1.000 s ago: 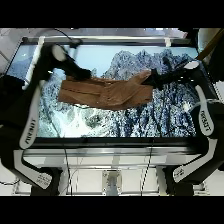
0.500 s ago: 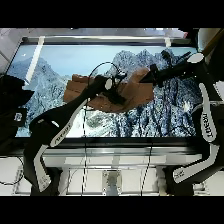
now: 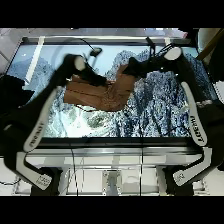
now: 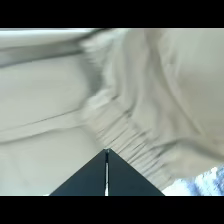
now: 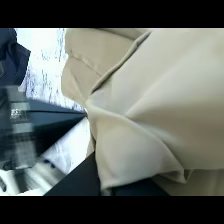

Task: Fold the clothes and pants, and hang the long-sleeved shirts on hangers.

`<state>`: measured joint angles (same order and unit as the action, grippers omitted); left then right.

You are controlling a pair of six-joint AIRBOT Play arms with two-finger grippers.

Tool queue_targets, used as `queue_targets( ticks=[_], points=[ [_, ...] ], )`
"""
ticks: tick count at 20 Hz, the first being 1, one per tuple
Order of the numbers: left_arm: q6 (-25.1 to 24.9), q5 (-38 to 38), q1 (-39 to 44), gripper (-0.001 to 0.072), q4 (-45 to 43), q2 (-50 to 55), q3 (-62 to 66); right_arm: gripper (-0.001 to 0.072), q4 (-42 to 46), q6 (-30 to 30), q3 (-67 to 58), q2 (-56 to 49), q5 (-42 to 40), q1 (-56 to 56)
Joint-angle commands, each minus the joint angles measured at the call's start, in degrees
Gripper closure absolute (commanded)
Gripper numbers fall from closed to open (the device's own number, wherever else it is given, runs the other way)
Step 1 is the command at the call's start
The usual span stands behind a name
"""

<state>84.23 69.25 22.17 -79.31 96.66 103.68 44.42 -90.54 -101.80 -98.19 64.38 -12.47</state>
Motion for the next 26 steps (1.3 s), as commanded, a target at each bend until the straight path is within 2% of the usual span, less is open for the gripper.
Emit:
queue_targets(
  ticks=[1,4,7,10,13,14,15,16,18,21,23,26],
  points=[
    [-2.9,7.1,-6.3,0.0696,-0.2,-7.4,0.0,0.0679,2.3,-1.8,-0.3,-2.0,-13.0,-8.7],
    [-5.7,10.1,-10.2,0.0696,-0.2,-11.0,0.0,0.0680,2.4,0.4,-0.3,-4.9,-23.7,-17.2],
    [-5.9,12.2,-13.7,0.0696,-0.9,-12.8,0.0,0.0679,2.3,2.8,-0.3,-8.1,-35.1,-23.7],
    [-5.8,14.2,-16.3,0.0695,-4.7,-13.7,0.0,0.0680,2.1,11.6,-1.0,-9.4,-44.6,-27.6],
    [-5.6,14.6,-18.1,0.0695,-4.9,-13.9,0.0,0.0674,2.1,25.9,-5.2,-9.9,-46.4,-30.0],
    [-5.6,14.6,-18.4,0.0695,-4.9,-13.9,0.0,0.0566,2.1,28.7,-6.6,-9.9,-46.5,-30.5],
    [-5.6,14.6,-18.4,0.0695,-4.9,-14.0,0.0,0.0295,2.1,28.9,-8.0,-9.9,-46.5,-30.8],
    [-5.6,14.6,-18.4,0.0695,-4.9,-14.0,0.0,0.0234,1.9,28.5,-9.2,-9.9,-45.4,-30.8],
    [-5.6,14.6,-18.4,0.0695,-4.9,-14.0,0.0,0.0232,1.9,28.4,-11.6,-9.9,-39.4,-29.9],
    [-4.9,14.6,-18.4,0.0695,-4.9,-14.0,0.0,0.0233,3.1,26.9,-13.9,-9.3,-24.9,-25.3],
    [-4.9,14.6,-18.4,0.0695,-4.9,-14.0,0.0,0.0234,5.9,19.7,-13.9,-8.3,-14.5,-19.3],
    [-5.0,14.6,-18.4,0.0695,-4.9,-14.0,0.0,0.0245,13.3,13.3,-13.7,-7.8,3.9,-7.4]
  ],
)
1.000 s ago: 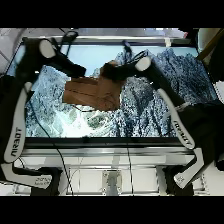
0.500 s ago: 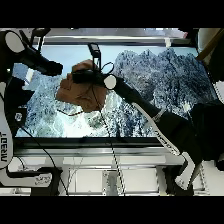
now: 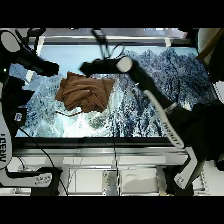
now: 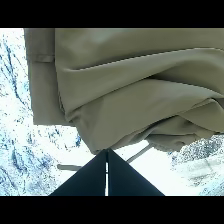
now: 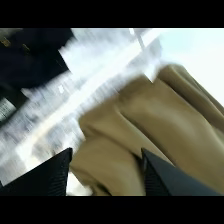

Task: Fold the clothes and pants, and hang the long-sleeved shirts on hangers.

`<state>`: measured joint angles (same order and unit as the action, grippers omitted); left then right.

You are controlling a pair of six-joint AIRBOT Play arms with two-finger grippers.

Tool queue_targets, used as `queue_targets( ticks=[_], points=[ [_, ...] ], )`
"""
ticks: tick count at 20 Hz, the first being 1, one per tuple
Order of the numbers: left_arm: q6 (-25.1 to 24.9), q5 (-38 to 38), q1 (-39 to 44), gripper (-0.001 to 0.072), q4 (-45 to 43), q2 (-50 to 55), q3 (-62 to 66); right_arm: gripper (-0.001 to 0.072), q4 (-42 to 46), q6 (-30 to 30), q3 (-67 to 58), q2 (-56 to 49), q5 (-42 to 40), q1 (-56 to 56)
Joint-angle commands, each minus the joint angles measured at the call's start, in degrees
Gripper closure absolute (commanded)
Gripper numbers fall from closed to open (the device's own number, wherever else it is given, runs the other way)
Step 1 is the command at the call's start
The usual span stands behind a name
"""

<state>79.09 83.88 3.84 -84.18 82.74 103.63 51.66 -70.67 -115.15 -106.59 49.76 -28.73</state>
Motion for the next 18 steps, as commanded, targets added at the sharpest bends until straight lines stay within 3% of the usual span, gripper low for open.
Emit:
queue_targets(
  ticks=[1,4,7,10,12,15,16,18],
  points=[
    [0.2,0.0,-0.1,0.0695,-0.1,0.0,0.0,0.0244,7.6,-7.8,0.6,0.6,21.8,12.6],
    [0.2,-0.1,-0.1,0.0695,0.0,0.0,0.0,0.0231,8.0,-12.5,6.4,0.0,21.5,21.0],
    [0.2,0.0,-0.1,0.0695,0.0,0.0,0.0,0.0232,7.6,-12.8,7.4,-0.8,16.7,25.2],
    [0.2,-0.1,-0.1,0.0695,0.0,0.0,0.0,0.0232,5.4,-21.7,7.5,-1.5,15.5,25.3],
    [1.3,-0.1,0.0,0.0695,0.0,0.0,0.0,0.0229,-0.8,-22.3,7.7,-3.9,17.2,23.9],
    [1.7,0.0,0.0,0.0695,0.0,0.0,0.0,0.0146,-19.0,-18.8,8.4,-10.8,16.5,20.6],
    [1.7,0.0,0.0,0.0695,0.0,0.0,0.0,0.0089,-24.6,-17.2,8.4,-13.4,16.1,19.2],
    [1.7,0.0,0.0,0.0695,0.2,0.0,0.0,0.0018,-31.0,-17.1,8.4,-18.2,14.6,15.9]
  ],
)
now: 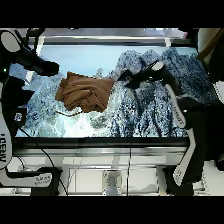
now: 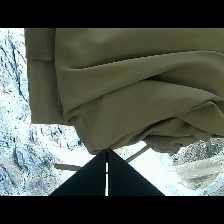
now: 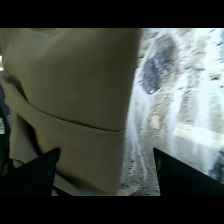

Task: Fold the clothes and pants, and hang the long-sleeved shirts on hangers.

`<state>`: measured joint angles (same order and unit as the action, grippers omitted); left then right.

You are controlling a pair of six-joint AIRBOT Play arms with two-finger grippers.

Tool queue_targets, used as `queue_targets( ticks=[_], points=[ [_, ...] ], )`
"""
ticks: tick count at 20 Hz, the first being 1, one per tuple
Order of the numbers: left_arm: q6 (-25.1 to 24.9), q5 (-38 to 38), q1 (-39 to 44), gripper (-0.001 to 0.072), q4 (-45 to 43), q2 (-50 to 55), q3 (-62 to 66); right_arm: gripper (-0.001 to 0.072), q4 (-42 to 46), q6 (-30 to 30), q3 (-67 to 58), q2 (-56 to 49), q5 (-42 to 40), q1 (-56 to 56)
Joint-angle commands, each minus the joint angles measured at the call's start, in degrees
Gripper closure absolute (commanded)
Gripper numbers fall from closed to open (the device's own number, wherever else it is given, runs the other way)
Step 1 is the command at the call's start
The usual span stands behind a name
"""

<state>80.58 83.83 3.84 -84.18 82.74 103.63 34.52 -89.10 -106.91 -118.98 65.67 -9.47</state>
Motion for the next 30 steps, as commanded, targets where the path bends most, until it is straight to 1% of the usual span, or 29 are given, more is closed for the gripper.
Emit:
queue_targets(
  ticks=[1,4,8,11,15,16,20,22,25,28,30],
  points=[
    [0.2,0.1,0.0,0.0695,0.2,0.0,0.0,0.0018,-14.8,1.3,0.2,-7.4,-1.9,-4.8],
    [0.2,1.0,0.0,0.0695,0.2,0.0,0.0,0.0017,-14.1,1.3,0.2,-9.3,-2.8,-7.5],
    [0.2,1.1,0.0,0.0695,0.2,0.0,0.0,0.0015,-14.2,1.2,-1.4,-9.3,-2.4,-6.6],
    [0.2,1.1,0.0,0.0695,0.2,0.0,0.0,0.0015,-13.7,1.1,-1.9,-9.4,-5.2,-7.3],
    [0.2,1.1,0.0,0.0695,0.2,0.0,0.0,0.0017,-12.1,1.1,-1.9,-9.3,-4.9,-7.2],
    [0.2,1.1,0.0,0.0695,0.2,0.0,0.0,0.0017,-12.0,1.1,-2.0,-9.3,-4.6,-6.4],
    [0.2,1.1,0.0,0.0695,0.2,0.0,0.0,0.0018,-8.3,1.0,-3.8,-9.3,1.3,-2.4],
    [0.2,1.1,0.0,0.0695,0.2,0.0,0.0,0.0018,-8.2,-0.6,-4.2,-9.3,1.6,-1.9],
    [0.2,1.1,0.0,0.0695,0.2,0.0,0.0,0.0018,-6.2,-0.8,-4.2,-9.3,-1.4,-4.0],
    [0.2,1.1,0.0,0.0695,0.2,0.0,0.0,0.0018,-4.3,-2.1,-4.2,-9.7,-5.8,-7.0],
    [0.2,1.1,0.0,0.0695,0.2,0.0,0.0,0.0018,-4.4,-4.9,-4.2,-10.1,-7.8,-8.3]
  ],
)
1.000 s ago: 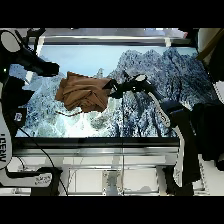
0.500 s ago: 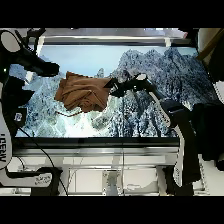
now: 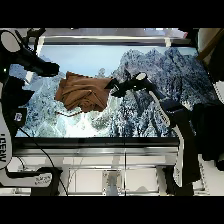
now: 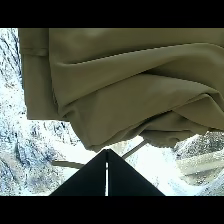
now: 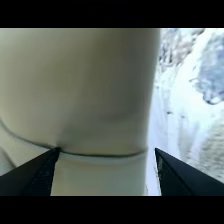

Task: Fold the clothes and pants, and hang the long-sleeved shirts on hangers.

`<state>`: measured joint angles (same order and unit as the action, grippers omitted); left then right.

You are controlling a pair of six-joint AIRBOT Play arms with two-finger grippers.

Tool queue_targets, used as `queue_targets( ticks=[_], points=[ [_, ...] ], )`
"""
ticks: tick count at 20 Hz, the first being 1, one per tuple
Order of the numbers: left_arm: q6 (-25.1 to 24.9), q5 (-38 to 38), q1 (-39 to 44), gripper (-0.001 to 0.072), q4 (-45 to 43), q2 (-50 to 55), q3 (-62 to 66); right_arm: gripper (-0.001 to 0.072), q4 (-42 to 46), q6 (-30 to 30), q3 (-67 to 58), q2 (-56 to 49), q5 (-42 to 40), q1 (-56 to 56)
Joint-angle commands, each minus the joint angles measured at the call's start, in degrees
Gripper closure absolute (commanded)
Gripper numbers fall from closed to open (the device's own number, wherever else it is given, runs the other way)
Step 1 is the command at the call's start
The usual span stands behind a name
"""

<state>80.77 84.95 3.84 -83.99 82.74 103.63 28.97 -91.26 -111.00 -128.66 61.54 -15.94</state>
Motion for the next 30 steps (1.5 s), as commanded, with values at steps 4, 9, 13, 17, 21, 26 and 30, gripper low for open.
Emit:
queue_targets(
  ticks=[4,9,13,17,21,26,30],
  points=[
    [0.0,0.0,0.0,0.0695,0.0,0.0,0.0,0.0021,-0.5,-2.8,-0.1,-0.6,-4.9,-4.2],
    [0.0,0.0,0.0,0.0695,0.0,0.0,0.0,0.0050,-6.1,-1.5,-0.1,-0.6,-7.0,-5.8],
    [0.0,0.0,0.0,0.0695,0.0,0.0,0.0,0.0679,-6.2,-0.1,-0.1,-0.6,-9.1,-6.3],
    [-0.2,0.0,0.0,0.0695,0.0,0.0,0.0,0.0680,-4.5,0.0,-1.8,-0.5,-9.3,-3.8],
    [-0.2,0.0,0.0,0.0695,0.0,0.0,0.0,0.0680,4.6,-0.1,-5.6,1.0,8.0,5.8],
    [-0.2,0.0,0.0,0.0695,0.0,0.0,0.0,0.0680,13.7,0.7,-5.6,7.9,14.3,21.0],
    [-0.2,-0.1,0.0,0.0695,0.0,0.0,0.0,0.0680,14.8,0.9,-5.6,13.2,14.4,36.3]
  ],
)
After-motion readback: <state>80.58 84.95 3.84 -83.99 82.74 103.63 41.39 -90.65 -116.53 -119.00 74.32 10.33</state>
